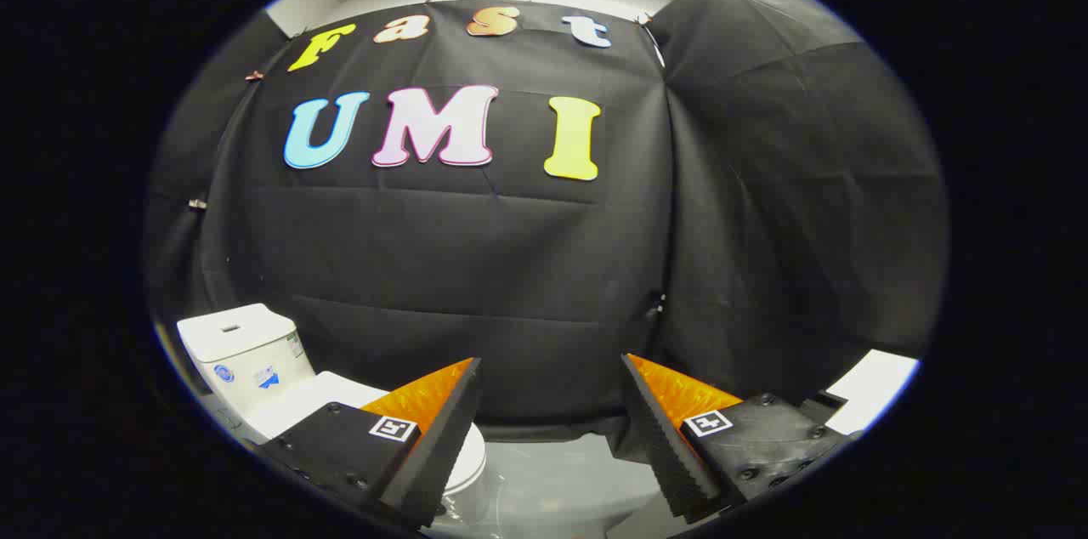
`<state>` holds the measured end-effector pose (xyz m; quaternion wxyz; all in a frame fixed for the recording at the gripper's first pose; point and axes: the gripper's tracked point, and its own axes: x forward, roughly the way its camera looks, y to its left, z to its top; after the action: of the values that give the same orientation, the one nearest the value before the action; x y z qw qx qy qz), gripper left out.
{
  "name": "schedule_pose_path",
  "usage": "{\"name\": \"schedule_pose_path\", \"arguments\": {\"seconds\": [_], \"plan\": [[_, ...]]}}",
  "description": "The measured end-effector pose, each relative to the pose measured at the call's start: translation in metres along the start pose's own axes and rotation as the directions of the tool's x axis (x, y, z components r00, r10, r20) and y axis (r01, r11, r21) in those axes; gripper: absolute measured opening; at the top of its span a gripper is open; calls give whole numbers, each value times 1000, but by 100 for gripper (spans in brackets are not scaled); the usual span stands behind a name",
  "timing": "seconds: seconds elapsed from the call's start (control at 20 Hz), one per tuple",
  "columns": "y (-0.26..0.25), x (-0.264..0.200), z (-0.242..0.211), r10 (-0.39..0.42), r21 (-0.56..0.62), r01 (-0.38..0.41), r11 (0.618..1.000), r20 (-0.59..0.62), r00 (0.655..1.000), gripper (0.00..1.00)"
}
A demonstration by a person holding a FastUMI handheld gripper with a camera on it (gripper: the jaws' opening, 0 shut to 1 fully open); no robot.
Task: Open the toilet lid.
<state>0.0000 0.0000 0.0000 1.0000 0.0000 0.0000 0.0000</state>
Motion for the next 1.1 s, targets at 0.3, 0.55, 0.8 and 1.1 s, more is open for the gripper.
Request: {"name": "schedule_pose_path", "arguments": {"seconds": [0.3,0.55,0.8,1.1], "plan": [[18,2,5,55,-68,-53,996,26,998,98],[13,5,3,48,-52,-47,998,18,999,98],[18,-3,15,53,-77,-48,996,62,997,98],[19,-5,17,68,-80,-62,995,74,995,98]]}}
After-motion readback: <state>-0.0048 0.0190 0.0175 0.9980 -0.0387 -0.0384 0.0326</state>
